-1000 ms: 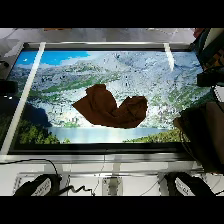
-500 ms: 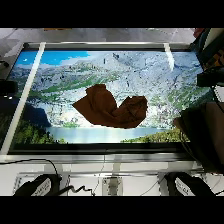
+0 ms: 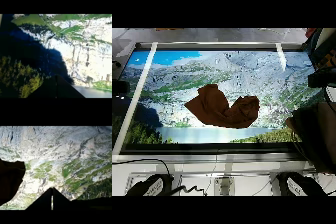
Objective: Fold the clothes and pants, and hang the long-sleeved shirts on hangers.
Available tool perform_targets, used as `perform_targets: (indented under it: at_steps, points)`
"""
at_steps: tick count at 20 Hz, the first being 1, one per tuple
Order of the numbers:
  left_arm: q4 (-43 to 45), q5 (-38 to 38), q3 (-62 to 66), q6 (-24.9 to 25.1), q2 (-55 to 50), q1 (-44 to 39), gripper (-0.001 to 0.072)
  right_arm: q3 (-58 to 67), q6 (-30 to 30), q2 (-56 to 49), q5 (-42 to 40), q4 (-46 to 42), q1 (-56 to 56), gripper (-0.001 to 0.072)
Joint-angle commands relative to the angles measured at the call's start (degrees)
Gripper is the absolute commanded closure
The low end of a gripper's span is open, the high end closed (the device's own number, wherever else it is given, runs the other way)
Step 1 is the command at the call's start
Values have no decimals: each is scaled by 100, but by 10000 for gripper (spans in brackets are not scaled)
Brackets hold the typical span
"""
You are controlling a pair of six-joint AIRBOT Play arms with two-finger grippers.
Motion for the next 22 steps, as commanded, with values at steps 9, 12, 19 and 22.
perform_targets:
  at_steps: [9,12,19,22]
  points:
    - [-330,269,-17,-127,-11,0,697,-3324,-1368,-361,503,1602,7,701]
    - [-345,745,-46,-127,-28,0,687,-4030,-1340,-402,-479,2000,7,701]
    - [-348,737,-321,-68,-767,13,696,-4153,-704,-402,-2721,2892,9,700]
    - [-901,710,-850,297,-1373,11,696,-4153,-682,-402,-2988,2887,9,700]
